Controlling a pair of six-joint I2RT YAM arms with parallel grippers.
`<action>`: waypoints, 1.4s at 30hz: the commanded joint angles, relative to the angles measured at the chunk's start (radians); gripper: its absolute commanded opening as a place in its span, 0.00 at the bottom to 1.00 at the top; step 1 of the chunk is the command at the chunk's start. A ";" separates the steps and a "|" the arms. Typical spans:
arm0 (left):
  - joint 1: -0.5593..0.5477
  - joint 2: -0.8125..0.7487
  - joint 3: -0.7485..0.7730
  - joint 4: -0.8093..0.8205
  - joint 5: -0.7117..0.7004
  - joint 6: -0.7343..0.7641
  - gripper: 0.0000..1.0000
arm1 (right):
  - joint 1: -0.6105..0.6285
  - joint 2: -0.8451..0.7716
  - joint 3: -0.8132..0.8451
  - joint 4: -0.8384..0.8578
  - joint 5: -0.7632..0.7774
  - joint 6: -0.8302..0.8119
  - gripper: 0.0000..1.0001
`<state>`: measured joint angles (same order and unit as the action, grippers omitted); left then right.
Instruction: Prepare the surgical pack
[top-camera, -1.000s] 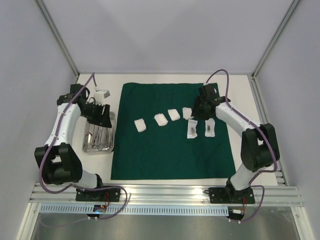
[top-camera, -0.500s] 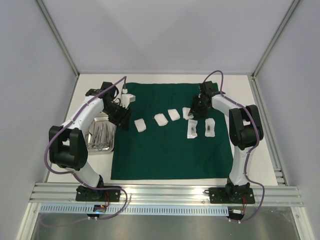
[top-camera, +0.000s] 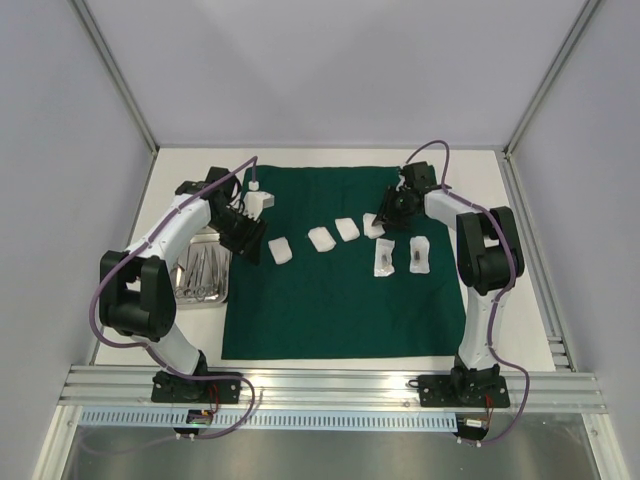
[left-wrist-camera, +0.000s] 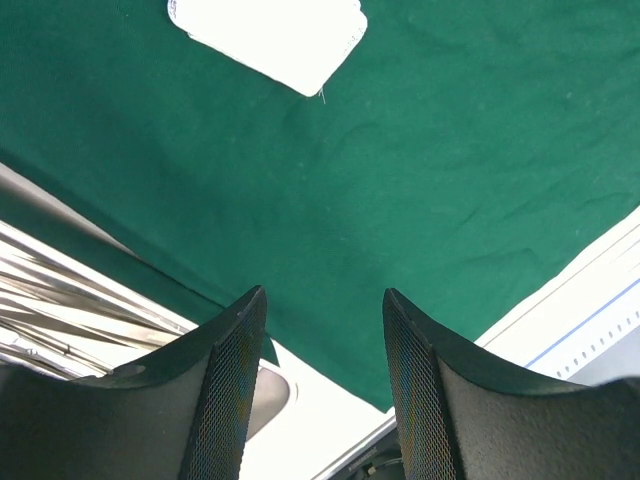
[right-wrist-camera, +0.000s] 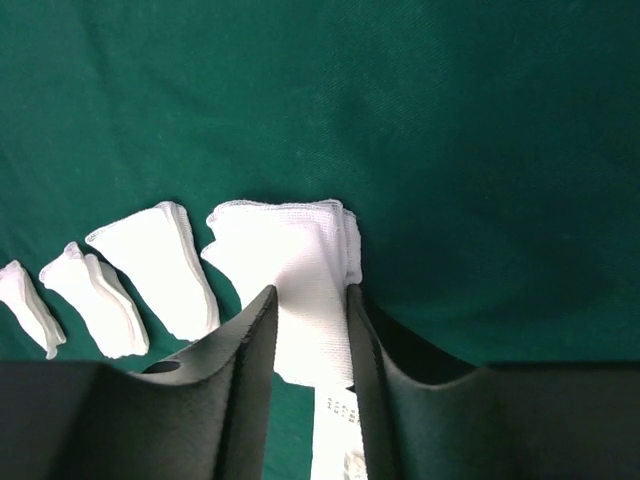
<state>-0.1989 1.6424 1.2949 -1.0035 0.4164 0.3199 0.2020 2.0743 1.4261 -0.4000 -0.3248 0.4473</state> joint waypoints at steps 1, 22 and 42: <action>-0.007 -0.024 0.001 0.013 0.001 0.004 0.59 | -0.003 0.014 -0.022 0.055 -0.034 0.018 0.34; -0.007 -0.038 -0.003 0.013 -0.014 0.005 0.59 | -0.003 -0.157 -0.110 0.124 -0.042 0.077 0.00; -0.007 -0.044 -0.006 0.011 -0.027 0.005 0.59 | 0.105 -0.120 -0.073 0.199 -0.155 0.157 0.01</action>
<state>-0.2008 1.6421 1.2945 -1.0016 0.3931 0.3195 0.3115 1.9110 1.3231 -0.2310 -0.4564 0.5785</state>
